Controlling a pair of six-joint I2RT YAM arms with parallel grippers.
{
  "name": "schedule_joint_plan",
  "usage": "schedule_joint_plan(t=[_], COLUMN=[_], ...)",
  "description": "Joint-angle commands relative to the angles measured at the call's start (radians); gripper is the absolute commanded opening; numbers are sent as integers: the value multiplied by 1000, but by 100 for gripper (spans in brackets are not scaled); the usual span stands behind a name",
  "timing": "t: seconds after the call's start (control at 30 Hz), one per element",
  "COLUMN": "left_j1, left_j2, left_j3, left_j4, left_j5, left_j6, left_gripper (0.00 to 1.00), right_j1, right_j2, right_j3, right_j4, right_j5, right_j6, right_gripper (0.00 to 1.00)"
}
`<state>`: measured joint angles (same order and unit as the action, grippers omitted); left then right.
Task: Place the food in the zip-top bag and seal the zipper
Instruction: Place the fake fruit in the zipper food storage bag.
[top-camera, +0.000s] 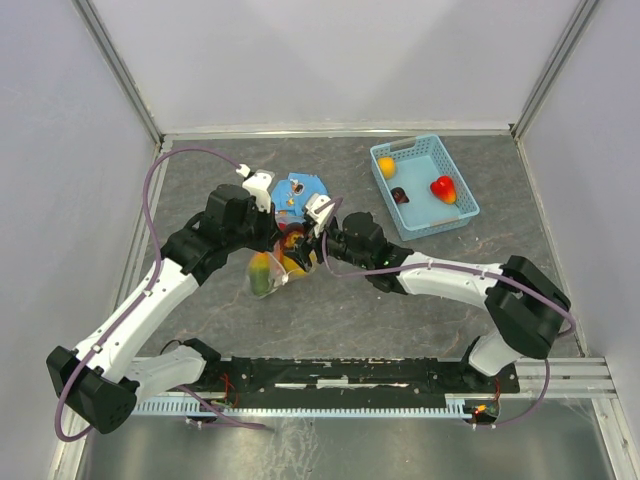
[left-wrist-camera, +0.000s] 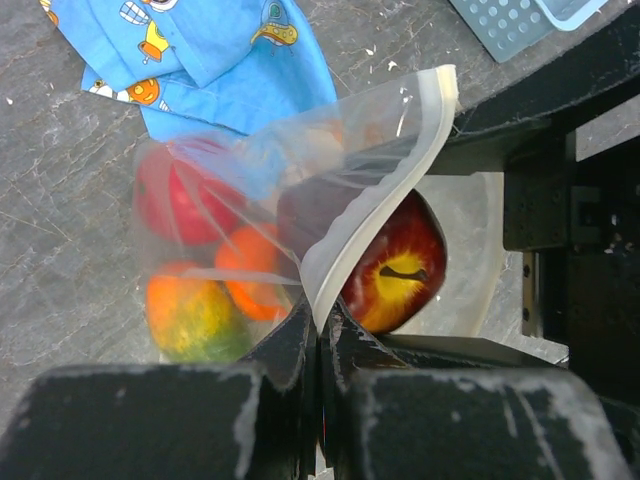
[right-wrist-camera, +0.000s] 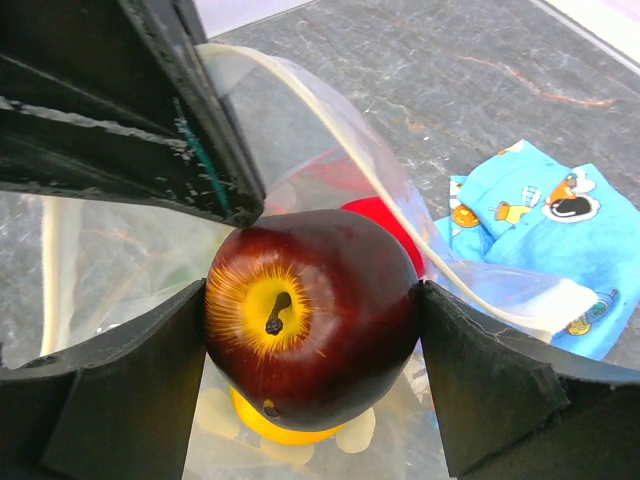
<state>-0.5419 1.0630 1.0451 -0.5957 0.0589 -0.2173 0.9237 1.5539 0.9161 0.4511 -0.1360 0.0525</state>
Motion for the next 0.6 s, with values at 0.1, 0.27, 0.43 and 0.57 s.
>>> schedule_joint_plan(t=[0.1, 0.27, 0.43, 0.57], left_j1=[-3, -4, -3, -3], left_j2=[-23, -21, -26, -24], left_j3=[5, 3, 1, 0], left_j4=[55, 57, 60, 60], left_j5=[62, 79, 81, 70], left_j6=[34, 36, 37, 36], left_gripper=[3, 3, 3, 3], right_j1=[4, 4, 4, 4], right_j2=[47, 79, 114, 116], right_j3=[-23, -26, 0, 6], right_j4=[261, 339, 325, 295], right_j5=[78, 94, 108, 96], right_j6=[-15, -13, -22, -14], right_gripper=[48, 51, 61, 73])
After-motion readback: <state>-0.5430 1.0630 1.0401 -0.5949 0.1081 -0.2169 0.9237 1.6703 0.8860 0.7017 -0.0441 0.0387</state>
